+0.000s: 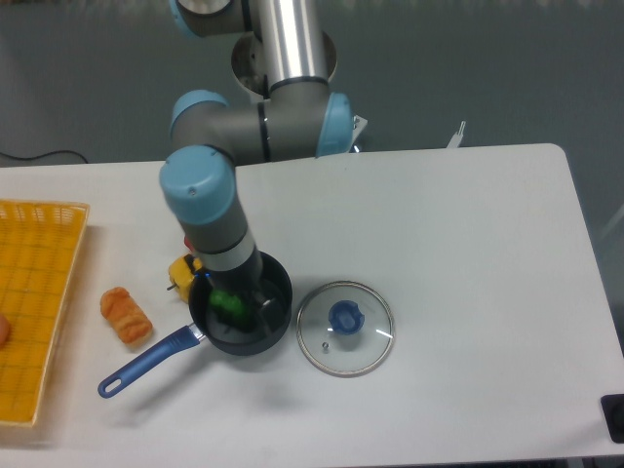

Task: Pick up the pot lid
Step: 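Lower the green pepper into the black saucepan and open the gripper, then lift the gripper out of the saucepan and move it over the glass lid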

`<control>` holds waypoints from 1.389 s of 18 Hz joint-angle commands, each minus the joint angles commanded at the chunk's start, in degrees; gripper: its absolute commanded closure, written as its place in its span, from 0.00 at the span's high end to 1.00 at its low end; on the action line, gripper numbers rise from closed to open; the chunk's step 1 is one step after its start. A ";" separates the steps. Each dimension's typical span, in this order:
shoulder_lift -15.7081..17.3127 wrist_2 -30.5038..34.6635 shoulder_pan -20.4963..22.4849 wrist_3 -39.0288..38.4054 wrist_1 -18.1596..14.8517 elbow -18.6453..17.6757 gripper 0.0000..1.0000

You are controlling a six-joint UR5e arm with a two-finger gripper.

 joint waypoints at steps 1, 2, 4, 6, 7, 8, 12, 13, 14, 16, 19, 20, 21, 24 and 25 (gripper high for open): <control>0.00 0.00 0.52 3.07 -0.35 0.00 1.00; -0.09 0.00 0.96 6.40 -0.53 0.00 1.00; -0.17 0.27 2.19 11.25 -0.53 -0.17 1.00; -0.53 0.27 3.51 14.33 -0.18 -0.79 1.00; -0.79 0.35 3.95 16.70 -0.09 -1.05 1.00; -1.31 0.53 4.13 18.55 -0.09 -1.49 1.00; -2.28 0.70 5.71 21.72 0.35 -2.90 1.00; -3.07 1.31 5.80 21.99 0.44 -2.90 1.00; -3.95 2.54 5.98 21.99 0.61 -2.90 1.00; -6.06 3.43 7.03 22.08 1.31 -2.46 1.00; -6.24 3.26 7.47 21.99 1.40 -2.29 1.00; -6.50 3.25 7.99 22.08 1.49 -2.28 1.00; -7.03 3.17 8.43 22.08 1.58 -2.28 1.00; -8.17 3.08 8.97 23.57 1.75 -1.93 1.00; -8.78 3.08 8.97 23.66 2.02 -1.58 1.00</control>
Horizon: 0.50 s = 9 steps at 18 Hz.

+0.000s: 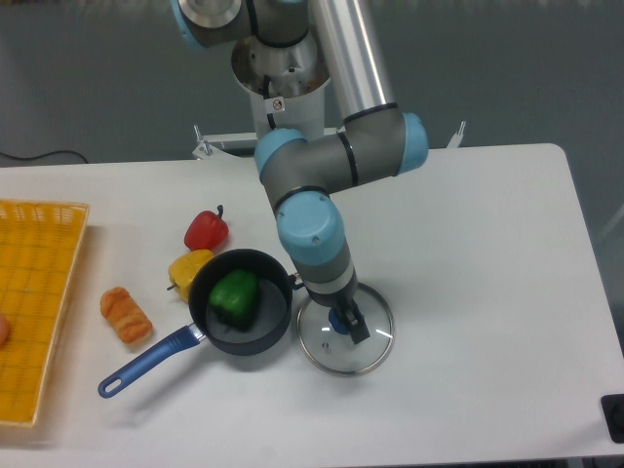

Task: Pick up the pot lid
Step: 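Lift the gripper out of the saucepan and move it over the glass lid, then align the gripper above the blue knob of the glass lid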

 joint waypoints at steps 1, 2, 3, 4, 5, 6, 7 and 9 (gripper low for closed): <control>-0.70 0.00 0.00 0.09 0.79 0.09 1.00; -1.32 0.00 0.09 0.09 1.58 0.44 1.00; -1.50 -0.26 0.26 0.09 1.76 0.62 1.00; -1.41 -0.96 0.35 0.00 1.67 0.79 1.00; -1.50 -1.49 0.35 0.00 1.67 0.71 1.00; -1.50 -1.49 0.35 -0.09 1.67 0.71 1.00; -1.50 -1.49 0.35 0.00 1.67 0.62 1.00; -1.59 -1.49 0.35 0.00 1.67 0.53 1.00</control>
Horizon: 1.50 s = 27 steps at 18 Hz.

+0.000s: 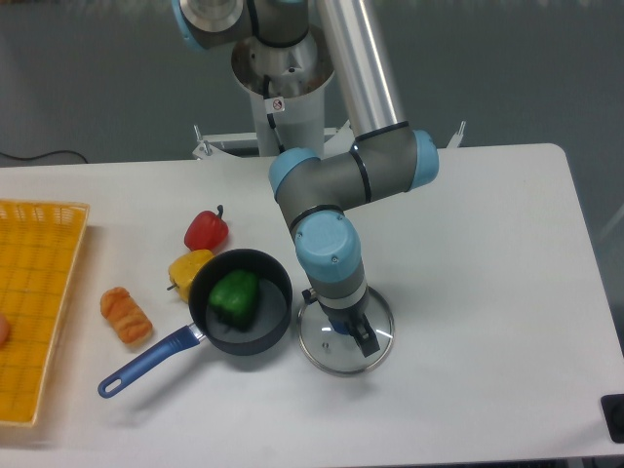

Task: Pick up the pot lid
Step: 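Align the gripper above the blue knob of the glass lid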

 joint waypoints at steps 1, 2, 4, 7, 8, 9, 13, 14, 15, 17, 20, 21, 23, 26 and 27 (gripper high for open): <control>0.00 -0.09 0.00 0.00 0.00 0.00 1.00; 0.00 -0.09 0.00 0.00 0.00 -0.09 1.00; -0.09 -0.09 0.00 -0.17 -0.09 -0.18 1.00; -0.18 -0.70 0.00 -0.44 -0.18 -0.44 1.00; -0.26 -0.96 0.00 -0.44 -0.26 -0.53 1.00; -0.26 -0.97 0.00 -0.53 -0.26 -0.70 1.00; -0.35 -1.05 0.00 -0.62 -0.26 -0.97 1.00; -0.26 -1.23 0.00 -0.53 -0.26 -0.79 1.00; -0.18 -2.45 0.17 -0.53 -0.61 -0.27 1.00; 0.35 -5.17 1.40 -0.18 -0.88 -0.09 1.00; 0.26 -5.19 1.23 -0.52 -0.88 -0.79 1.00; 0.26 -5.19 1.23 -0.61 -0.79 -0.79 1.00; 0.18 -5.19 1.14 -0.62 -0.88 -0.97 1.00; 0.18 -5.19 1.14 -0.53 -0.88 -0.97 1.00; 0.09 -5.10 1.14 -0.61 -0.88 -0.97 1.00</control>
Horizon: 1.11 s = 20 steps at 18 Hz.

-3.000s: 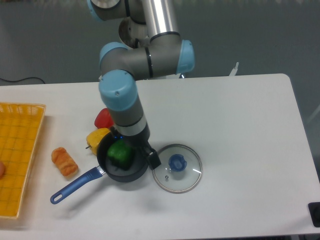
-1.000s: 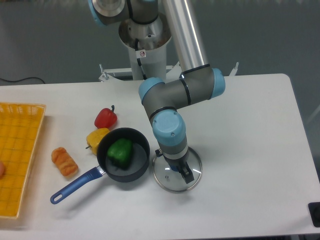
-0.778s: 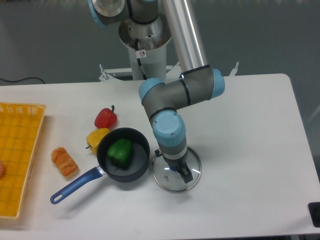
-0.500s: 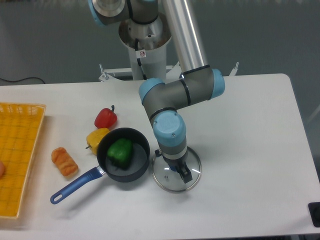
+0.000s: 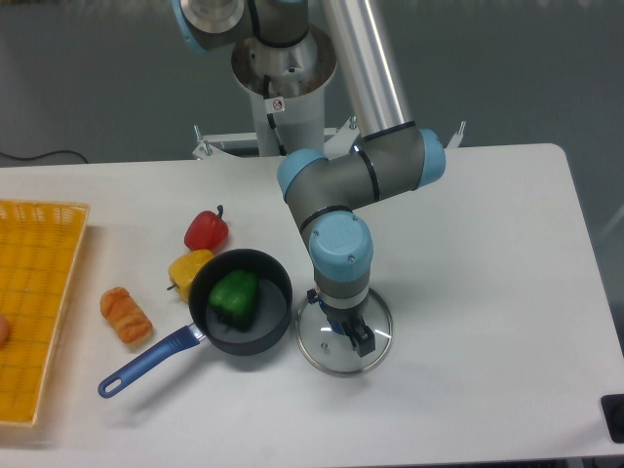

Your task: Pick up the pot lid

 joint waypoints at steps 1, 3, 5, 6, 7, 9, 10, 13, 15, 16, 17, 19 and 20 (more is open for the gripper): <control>0.00 0.09 0.00 0.00 0.00 0.00 1.00; 0.00 0.18 0.00 0.09 0.00 0.00 1.00; 0.00 0.26 -0.09 0.09 0.00 -0.09 1.00; 0.00 0.26 -0.09 0.09 -0.09 -0.17 1.00; 0.00 0.26 -0.17 0.00 -0.09 -0.18 0.96; 0.00 0.26 -0.18 0.00 -0.17 -0.26 0.89; 0.00 0.26 -0.18 0.00 -0.18 -0.26 0.85; -0.09 0.26 -0.18 0.00 -0.53 -0.26 0.74; -0.09 0.35 -0.18 0.09 -0.61 -0.26 0.73; -0.09 0.27 -0.18 0.09 -0.79 -0.18 0.73; -0.09 0.35 -0.18 0.26 -0.88 -0.18 0.72; -0.09 0.35 -0.18 0.35 -0.88 -0.26 0.69; 0.09 0.35 -0.18 0.44 -0.97 -0.26 0.68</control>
